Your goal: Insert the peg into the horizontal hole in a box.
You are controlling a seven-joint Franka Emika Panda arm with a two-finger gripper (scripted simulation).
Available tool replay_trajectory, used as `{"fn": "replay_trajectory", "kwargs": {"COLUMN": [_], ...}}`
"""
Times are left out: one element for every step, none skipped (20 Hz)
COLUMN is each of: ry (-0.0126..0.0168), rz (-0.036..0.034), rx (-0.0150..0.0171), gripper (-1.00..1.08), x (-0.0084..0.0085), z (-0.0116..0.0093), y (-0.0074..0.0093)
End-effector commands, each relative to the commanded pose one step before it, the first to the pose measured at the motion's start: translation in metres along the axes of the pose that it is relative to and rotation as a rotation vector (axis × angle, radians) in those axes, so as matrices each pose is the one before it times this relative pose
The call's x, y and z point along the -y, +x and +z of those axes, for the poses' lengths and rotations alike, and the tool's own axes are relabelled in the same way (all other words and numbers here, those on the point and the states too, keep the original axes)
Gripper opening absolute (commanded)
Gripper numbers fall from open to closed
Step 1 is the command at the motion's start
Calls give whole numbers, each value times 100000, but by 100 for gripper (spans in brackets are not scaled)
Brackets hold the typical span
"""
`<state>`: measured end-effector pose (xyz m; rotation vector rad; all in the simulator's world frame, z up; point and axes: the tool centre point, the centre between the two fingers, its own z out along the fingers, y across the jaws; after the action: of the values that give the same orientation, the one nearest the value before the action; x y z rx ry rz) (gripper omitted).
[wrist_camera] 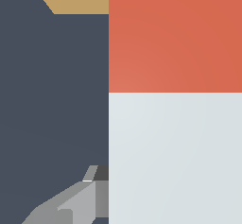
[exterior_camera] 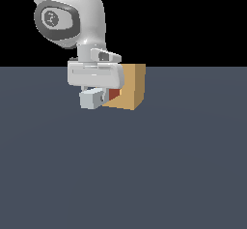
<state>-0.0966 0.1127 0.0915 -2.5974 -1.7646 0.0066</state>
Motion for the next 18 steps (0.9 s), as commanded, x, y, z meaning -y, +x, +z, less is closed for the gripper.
{"fn": "replay_trajectory", "kwargs": {"ry": [-375,0,0,0,0,0,0,0,400,-148,-360,-144,0,0,0,407,0,0], "rz": [332,0,0,0,0,0,0,0,-37,-45,-110,-44,0,0,0,21,0,0], "rx": [-245,0,0,0,0,0,0,0,277,-128,-311,-124,0,0,0,310,0,0], "gripper": [-100,-100,-100,-100,-100,-100,-100,-100,-100,-100,-100,-100,-100,-100,-100,-100,-100,-100], "x": [57,-7,-51,-66,-25,0,0,0,145,-63,-159,-64,0,0,0,139,1,3], "z": [-322,-6,12,21,8,0,0,0,203,-99,-240,-96,0,0,0,220,0,1], "y": [334,27,-22,-48,-20,0,0,0,-82,39,97,39,0,0,0,-104,38,114]}}
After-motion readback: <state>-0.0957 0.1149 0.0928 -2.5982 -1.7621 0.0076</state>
